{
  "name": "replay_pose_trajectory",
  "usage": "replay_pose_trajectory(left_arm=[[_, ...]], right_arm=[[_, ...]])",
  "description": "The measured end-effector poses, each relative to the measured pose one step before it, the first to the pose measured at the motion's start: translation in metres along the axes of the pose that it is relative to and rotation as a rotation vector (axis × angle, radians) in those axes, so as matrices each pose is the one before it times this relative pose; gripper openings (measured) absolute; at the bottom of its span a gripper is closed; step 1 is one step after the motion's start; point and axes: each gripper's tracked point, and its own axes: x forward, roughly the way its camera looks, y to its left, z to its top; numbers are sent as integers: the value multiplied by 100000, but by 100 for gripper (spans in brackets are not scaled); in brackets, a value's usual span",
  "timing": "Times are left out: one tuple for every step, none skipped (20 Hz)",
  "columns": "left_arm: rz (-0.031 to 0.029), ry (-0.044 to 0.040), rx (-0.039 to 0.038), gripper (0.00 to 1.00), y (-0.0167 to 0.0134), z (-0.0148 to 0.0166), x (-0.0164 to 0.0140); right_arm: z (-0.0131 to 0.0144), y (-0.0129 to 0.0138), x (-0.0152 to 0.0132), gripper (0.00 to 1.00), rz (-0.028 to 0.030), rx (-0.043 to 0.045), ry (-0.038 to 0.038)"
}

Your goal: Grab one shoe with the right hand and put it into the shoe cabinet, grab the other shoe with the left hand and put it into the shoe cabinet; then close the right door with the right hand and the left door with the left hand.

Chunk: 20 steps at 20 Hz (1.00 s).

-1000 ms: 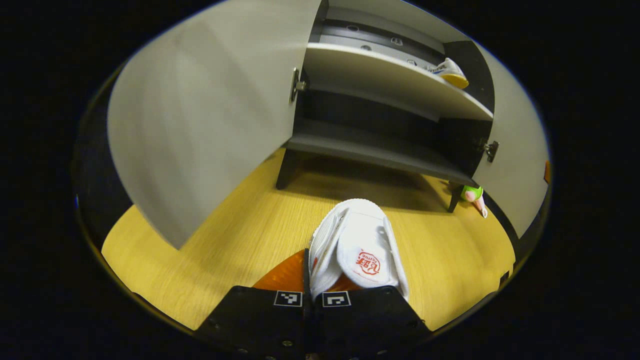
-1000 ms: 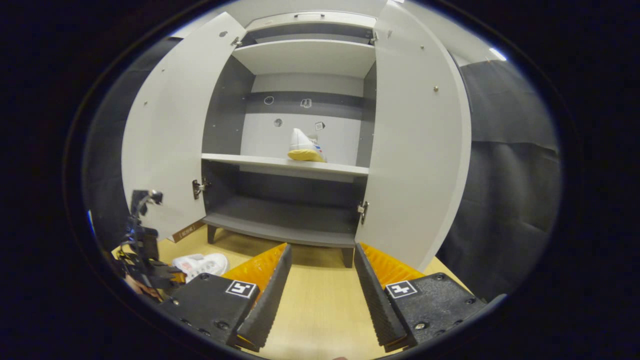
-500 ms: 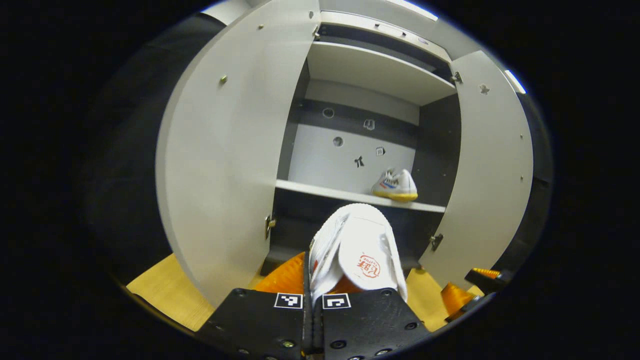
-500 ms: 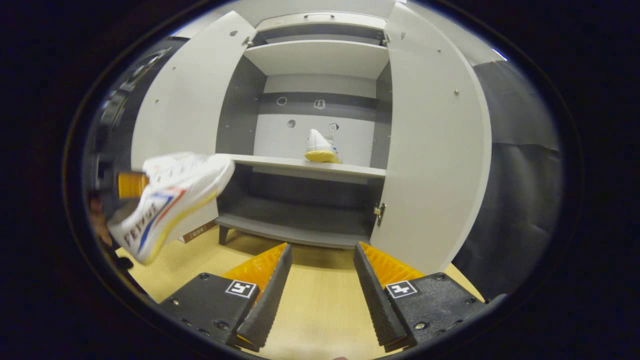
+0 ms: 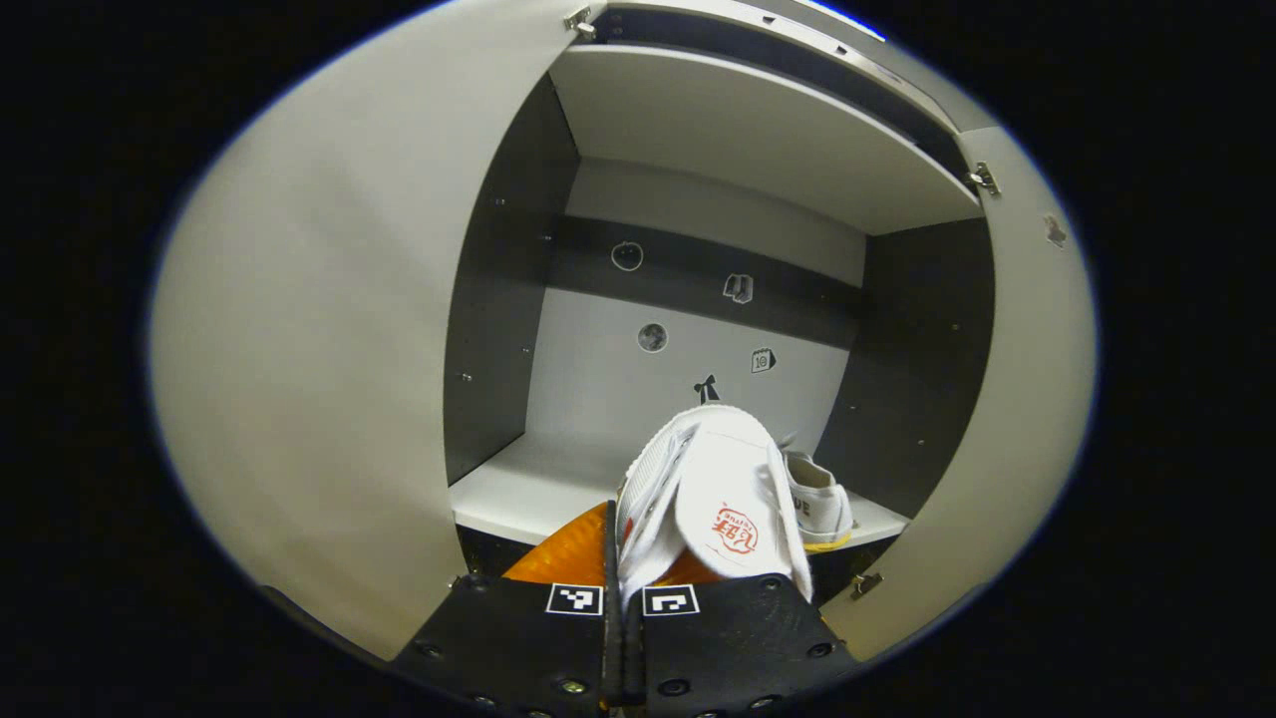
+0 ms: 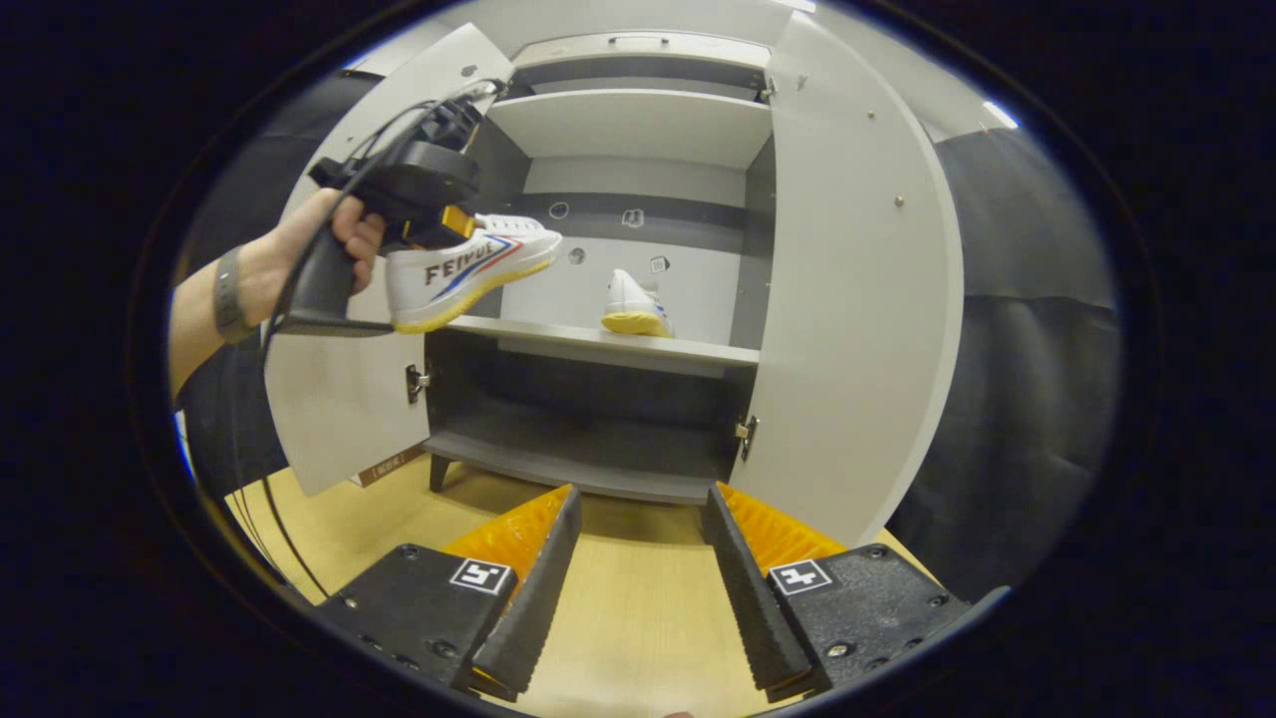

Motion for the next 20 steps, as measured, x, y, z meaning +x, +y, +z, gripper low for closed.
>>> replay_pose_trajectory(left_arm=[[3175, 2319, 877, 0, 465, 344, 1582], [2278, 2341, 1369, 0, 179, 342, 1605], [2318, 1992, 1449, 0, 293, 271, 1369], [2473, 2128, 961, 0, 233, 283, 1200], [1516, 1925, 514, 0, 96, 150, 1136], [619, 2560, 261, 0, -85, 23, 1051], [62, 2594, 306, 0, -55, -21, 889], [537, 2845, 231, 0, -208, -240, 750], [547, 3181, 1448, 0, -104, -384, 704], [217, 2399, 1376, 0, -243, -364, 600], [-35, 2379, 1271, 0, -308, -390, 602], [265, 2169, 674, 0, -228, -337, 551], [592, 2473, -226, 0, -110, -336, 449], [-150, 2508, -1490, 0, -308, -195, 412], [-921, 2647, -781, 0, -380, -205, 305], [-192, 3819, 1152, 1, -136, -387, 257], [822, 2338, 1560, 1, 160, -158, 344], [715, 3018, 1085, 1, 86, -296, 177], [186, 2392, 440, 1, -23, -287, 109], [-239, 1814, 112, 1, -54, -108, 265]], right_arm=[[111, -250, -35, 80, -777, 542, -139], [33, -424, -111, 80, -987, 452, -151], [90, -367, -95, 79, -859, 586, -253], [-7, -406, 4, 80, -971, 583, -230], [15, -403, -78, 80, -1266, 536, 130], [-143, -377, 21, 80, -731, 644, 183], [-69, -337, -8, 80, -1159, 424, 93], [-103, -446, 105, 80, -1053, 111, 326], [-122, -361, 130, 80, -1185, 220, 622], [-79, -343, 93, 80, -786, 694, 275], [33, -265, 67, 80, -894, 1322, -213], [0, -223, 88, 80, -665, 1430, -9], [-104, -162, 50, 80, -457, 1157, 267], [-225, -200, 99, 80, -419, 859, 364], [-202, -195, 41, 80, -552, 723, 281], [-287, -108, 161, 80, -37, 728, 736], [-300, 120, 36, 80, 595, 724, 1059], [-348, 82, 157, 80, 245, 537, 798], [-231, 1, 129, 80, 53, 338, 531], [-184, 63, 28, 80, 193, 23, 341]])
